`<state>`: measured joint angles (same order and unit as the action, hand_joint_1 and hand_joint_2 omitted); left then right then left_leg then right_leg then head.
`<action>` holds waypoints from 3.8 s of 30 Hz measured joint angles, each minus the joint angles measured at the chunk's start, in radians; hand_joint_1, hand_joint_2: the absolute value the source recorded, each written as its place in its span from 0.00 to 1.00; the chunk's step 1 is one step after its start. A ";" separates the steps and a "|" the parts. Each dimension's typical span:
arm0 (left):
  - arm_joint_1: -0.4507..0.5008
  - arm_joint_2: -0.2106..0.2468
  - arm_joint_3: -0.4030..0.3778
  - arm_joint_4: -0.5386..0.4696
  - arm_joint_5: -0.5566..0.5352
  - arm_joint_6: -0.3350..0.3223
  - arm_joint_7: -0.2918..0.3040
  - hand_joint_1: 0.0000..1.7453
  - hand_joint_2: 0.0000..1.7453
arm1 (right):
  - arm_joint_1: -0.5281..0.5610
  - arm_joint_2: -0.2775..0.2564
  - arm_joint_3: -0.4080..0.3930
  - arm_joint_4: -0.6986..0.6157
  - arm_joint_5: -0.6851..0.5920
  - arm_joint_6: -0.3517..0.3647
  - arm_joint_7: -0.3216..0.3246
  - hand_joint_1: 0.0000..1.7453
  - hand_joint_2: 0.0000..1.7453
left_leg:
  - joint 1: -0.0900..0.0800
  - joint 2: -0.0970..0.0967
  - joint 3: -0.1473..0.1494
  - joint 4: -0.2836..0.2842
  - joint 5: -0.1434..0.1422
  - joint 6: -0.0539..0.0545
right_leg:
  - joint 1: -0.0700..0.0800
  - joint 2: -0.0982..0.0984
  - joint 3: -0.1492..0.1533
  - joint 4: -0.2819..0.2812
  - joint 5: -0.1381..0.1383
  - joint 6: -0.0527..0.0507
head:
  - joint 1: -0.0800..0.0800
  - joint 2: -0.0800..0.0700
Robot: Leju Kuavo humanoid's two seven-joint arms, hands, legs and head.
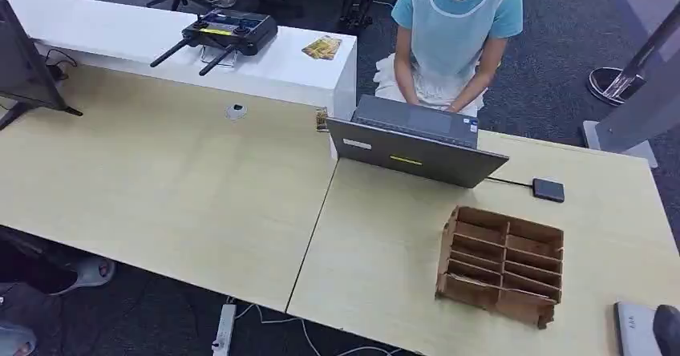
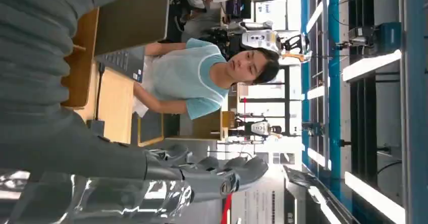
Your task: Pass the card to the sensor for recognition and then transmit it.
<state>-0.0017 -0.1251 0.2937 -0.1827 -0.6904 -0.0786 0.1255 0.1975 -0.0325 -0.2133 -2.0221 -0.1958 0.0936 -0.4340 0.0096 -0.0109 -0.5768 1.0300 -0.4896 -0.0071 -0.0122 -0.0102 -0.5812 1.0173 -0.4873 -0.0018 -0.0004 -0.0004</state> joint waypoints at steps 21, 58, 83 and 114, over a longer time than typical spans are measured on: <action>0.001 0.003 0.066 0.000 0.002 0.039 -0.004 0.00 1.00 | 0.094 0.081 0.321 0.119 0.927 -0.732 0.119 0.00 1.00 | 0.000 0.001 0.002 0.000 0.001 -0.001 | 0.000 0.001 0.001 0.001 0.001 -0.001 | 0.000 0.000; 0.002 -0.016 0.112 -0.002 -0.147 -0.016 0.008 0.00 1.00 | 0.138 -0.378 0.504 0.160 1.431 -0.518 0.568 0.00 1.00 | -0.001 0.002 0.002 0.001 0.001 -0.001 | -0.001 0.001 0.002 0.001 0.002 0.001 | 0.000 0.000; 0.006 -0.023 0.162 -0.002 -0.129 0.004 0.010 0.00 1.00 | -0.021 -0.490 0.569 0.240 1.338 -0.379 0.490 0.00 1.00 | -0.001 0.003 0.002 0.001 0.001 -0.001 | -0.001 0.002 0.002 0.001 0.002 0.001 | 0.000 0.000; 0.002 -0.024 0.210 -0.002 -0.134 0.013 -0.006 0.00 1.00 | -0.140 -0.339 0.554 0.415 1.400 -0.268 0.591 0.00 1.00 | -0.001 0.004 0.003 0.001 0.001 -0.001 | 0.000 0.002 0.001 0.001 0.002 0.001 | 0.000 0.000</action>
<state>0.0006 -0.1488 0.5035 -0.1846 -0.8240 -0.0656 0.1190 0.0574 -0.3711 0.3410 -1.6071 1.2040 -0.1747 0.1568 0.0089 -0.0072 -0.5742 1.0310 -0.4882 -0.0079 -0.0125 -0.0078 -0.5797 1.0188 -0.4852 -0.0012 0.0000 -0.0004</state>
